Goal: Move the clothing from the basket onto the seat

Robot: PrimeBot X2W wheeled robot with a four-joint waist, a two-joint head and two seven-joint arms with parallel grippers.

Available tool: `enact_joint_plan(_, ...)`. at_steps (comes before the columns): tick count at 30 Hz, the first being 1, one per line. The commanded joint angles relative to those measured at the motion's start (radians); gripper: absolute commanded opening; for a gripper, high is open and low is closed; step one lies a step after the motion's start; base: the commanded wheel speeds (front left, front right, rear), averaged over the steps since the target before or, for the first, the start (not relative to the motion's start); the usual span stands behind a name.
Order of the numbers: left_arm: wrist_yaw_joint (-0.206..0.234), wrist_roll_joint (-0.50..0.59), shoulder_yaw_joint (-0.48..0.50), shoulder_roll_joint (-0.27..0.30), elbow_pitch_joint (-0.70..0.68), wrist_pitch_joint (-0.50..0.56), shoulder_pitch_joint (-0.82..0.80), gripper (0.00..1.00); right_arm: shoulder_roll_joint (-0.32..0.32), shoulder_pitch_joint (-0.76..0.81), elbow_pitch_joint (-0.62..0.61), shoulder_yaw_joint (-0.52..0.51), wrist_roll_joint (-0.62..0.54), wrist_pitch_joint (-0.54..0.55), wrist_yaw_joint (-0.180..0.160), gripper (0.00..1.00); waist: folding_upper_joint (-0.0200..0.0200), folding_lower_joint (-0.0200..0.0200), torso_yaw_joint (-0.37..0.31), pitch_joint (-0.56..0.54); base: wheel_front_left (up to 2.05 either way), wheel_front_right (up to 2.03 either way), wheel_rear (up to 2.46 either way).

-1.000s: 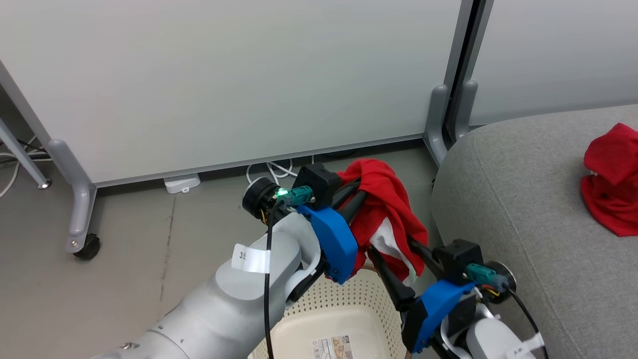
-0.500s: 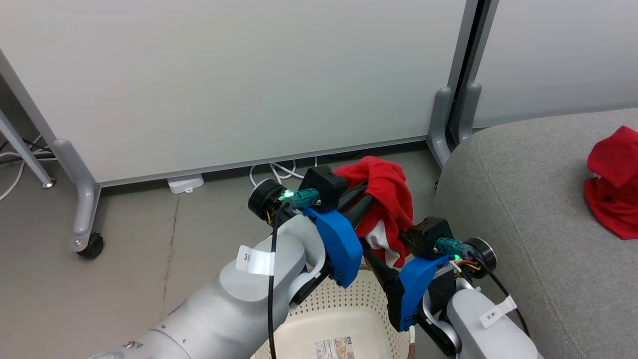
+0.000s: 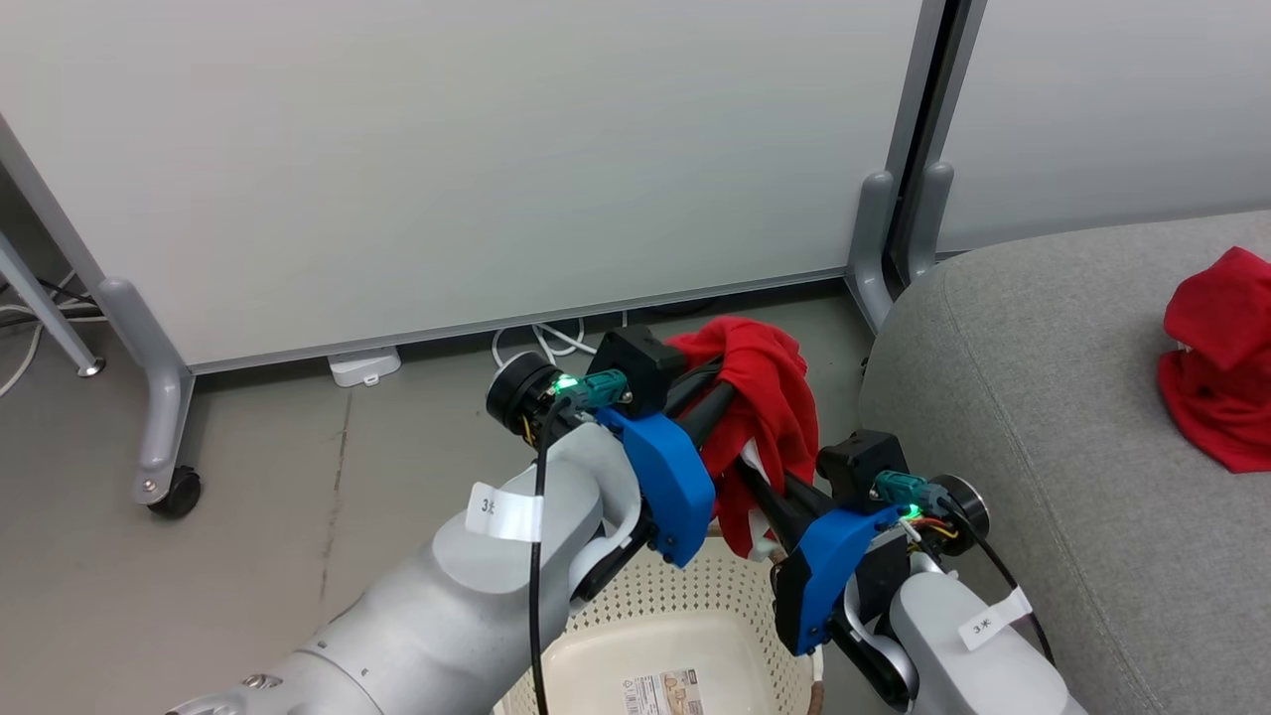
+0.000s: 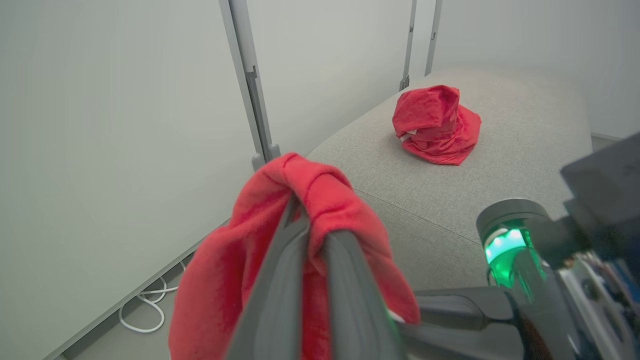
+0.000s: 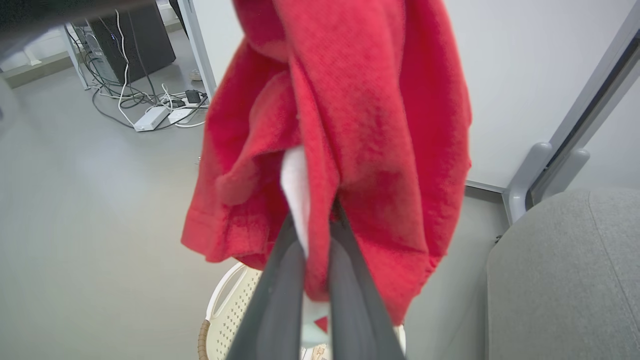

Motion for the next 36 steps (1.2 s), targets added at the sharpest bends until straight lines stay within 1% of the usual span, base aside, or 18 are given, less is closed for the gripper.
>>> enact_joint_plan(1,-0.001,-0.003,-0.003,0.000,0.003,-0.008,-0.016,0.00,-0.002,-0.018,0.008,0.001,0.007,-0.007,0.000,0.00,0.0000,-0.0001,-0.003,-0.001,0.00,0.00,0.00)
enact_joint_plan(25,-0.002,-0.024,-0.015,0.000,0.018,-0.015,-0.013,0.00,-0.002,-0.031,0.040,0.009,0.028,-0.040,0.000,0.00,0.0000,-0.0001,-0.010,-0.004,0.00,0.00,0.00)
enact_joint_plan(26,-0.002,-0.025,-0.016,0.000,0.018,-0.016,-0.012,0.09,-0.002,-0.031,0.041,0.009,0.028,-0.042,0.000,0.00,0.0000,-0.0001,-0.010,-0.004,0.00,0.00,0.00)
enact_joint_plan(27,-0.002,-0.025,-0.016,0.000,0.019,-0.016,-0.013,0.33,-0.002,-0.031,0.041,0.010,0.028,-0.042,0.000,0.00,0.0000,-0.0001,-0.010,-0.004,0.00,0.00,0.00)
enact_joint_plan(28,-0.002,-0.025,-0.016,0.000,0.019,-0.016,-0.013,0.33,-0.002,-0.031,0.041,0.010,0.028,-0.042,0.000,0.00,0.0000,-0.0001,-0.010,-0.004,0.00,0.00,0.00)
enact_joint_plan(29,-0.002,-0.025,-0.016,0.000,0.020,-0.016,-0.014,0.50,-0.002,-0.031,0.042,0.010,0.029,-0.043,0.000,0.00,0.0000,-0.0001,-0.010,-0.004,0.00,0.00,0.00)
enact_joint_plan(30,-0.001,-0.025,-0.016,0.000,0.021,-0.017,-0.015,0.93,-0.002,-0.032,0.042,0.011,0.031,-0.045,0.000,0.00,0.0000,-0.0001,-0.010,-0.004,0.00,0.00,0.00)
enact_joint_plan(31,0.000,-0.024,-0.016,0.000,0.022,-0.019,-0.016,1.00,-0.002,-0.033,0.043,0.012,0.032,-0.044,0.000,0.00,0.0000,-0.0001,-0.010,-0.004,0.00,0.00,0.00)
enact_joint_plan(36,0.006,-0.021,-0.014,0.000,0.026,-0.024,-0.012,1.00,-0.002,-0.036,0.045,0.012,0.031,-0.052,0.000,0.00,0.0000,-0.0001,-0.008,-0.002,0.00,0.00,0.00)
